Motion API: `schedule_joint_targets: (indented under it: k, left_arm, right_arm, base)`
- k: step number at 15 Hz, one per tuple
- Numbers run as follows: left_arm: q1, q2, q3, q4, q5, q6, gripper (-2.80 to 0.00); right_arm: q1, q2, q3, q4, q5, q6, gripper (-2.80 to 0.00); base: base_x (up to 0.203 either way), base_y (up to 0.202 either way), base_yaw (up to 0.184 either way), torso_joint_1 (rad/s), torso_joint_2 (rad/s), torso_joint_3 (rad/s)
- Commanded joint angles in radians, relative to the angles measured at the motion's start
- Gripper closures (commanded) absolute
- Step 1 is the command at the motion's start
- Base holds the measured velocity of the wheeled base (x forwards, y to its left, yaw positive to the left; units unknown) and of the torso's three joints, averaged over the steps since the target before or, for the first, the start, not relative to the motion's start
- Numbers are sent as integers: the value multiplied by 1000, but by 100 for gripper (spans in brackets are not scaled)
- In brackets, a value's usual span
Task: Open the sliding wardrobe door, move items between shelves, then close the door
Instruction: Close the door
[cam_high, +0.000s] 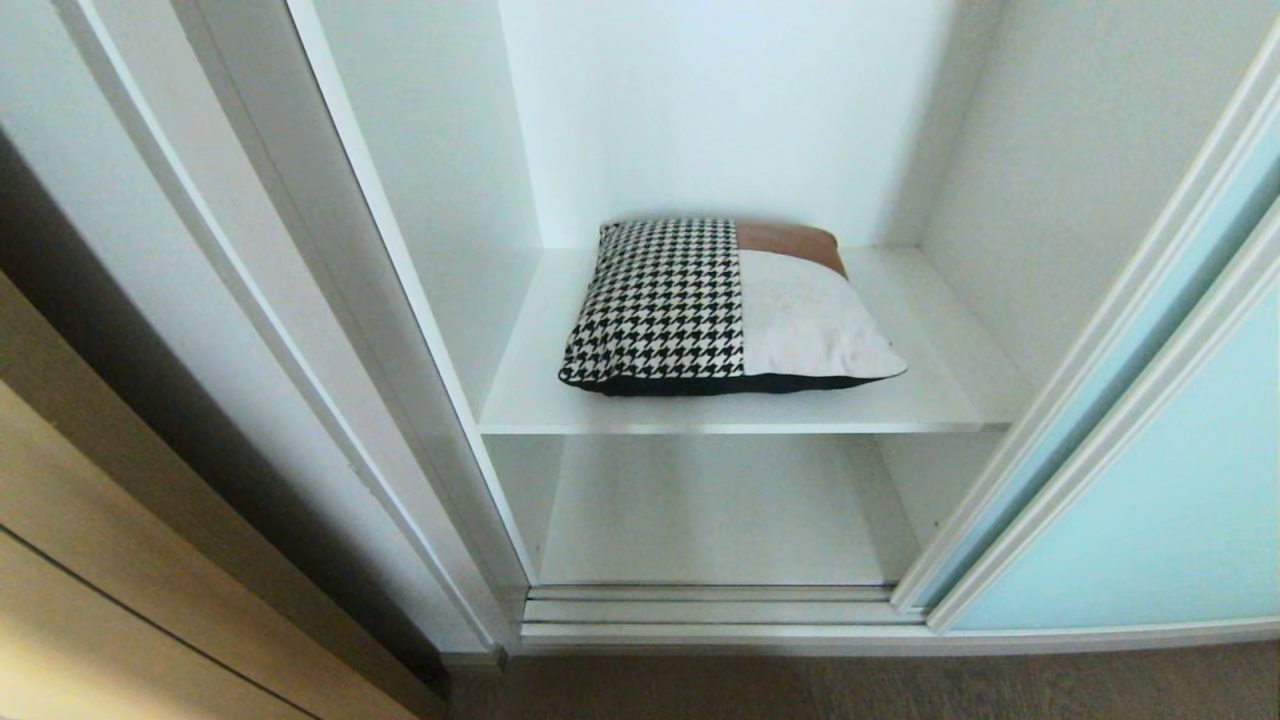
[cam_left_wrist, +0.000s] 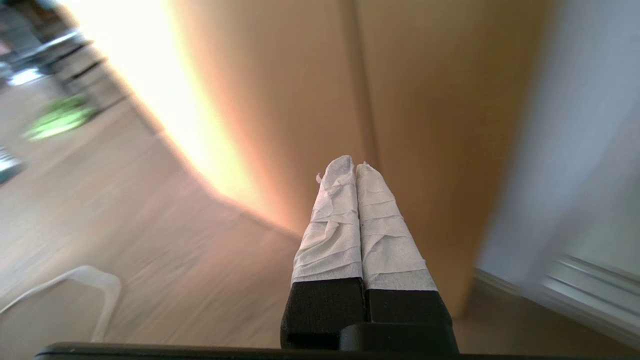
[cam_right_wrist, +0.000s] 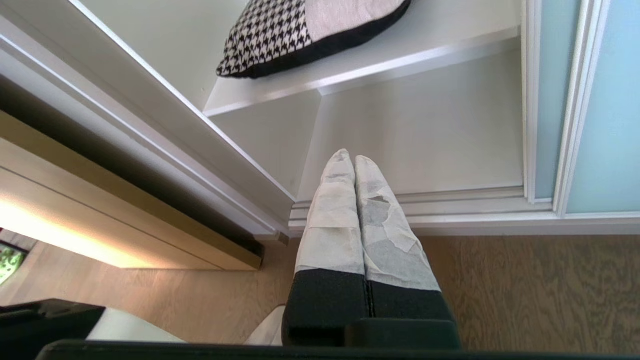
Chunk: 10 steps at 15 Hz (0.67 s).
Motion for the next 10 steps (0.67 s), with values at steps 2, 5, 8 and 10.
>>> schedule_joint_targets:
  k: [2,5,8,10]
  left_arm:
    - [14,-170,-10,57,-241,26,0]
    - [15,-172,-8,90,-486,46,0]
    - [15,-173,4,185,-644,-65,0]
    - [15,-173,3,183,-629,-73,0]
  right_arm:
    - [0,0,23,1,12,0,0]
    - [-1,-5,28,1,14,-4,0]
    - [-1,-4,20,-1,3,-6,0]
    - [-3,-4,22,1,-5,-6,0]
  base:
    - [0,0,0,0,0,0]
    - [0,0,0,0,0,0]
    - [0,0,0,0,0,0]
    - [0,0,0,0,0,0]
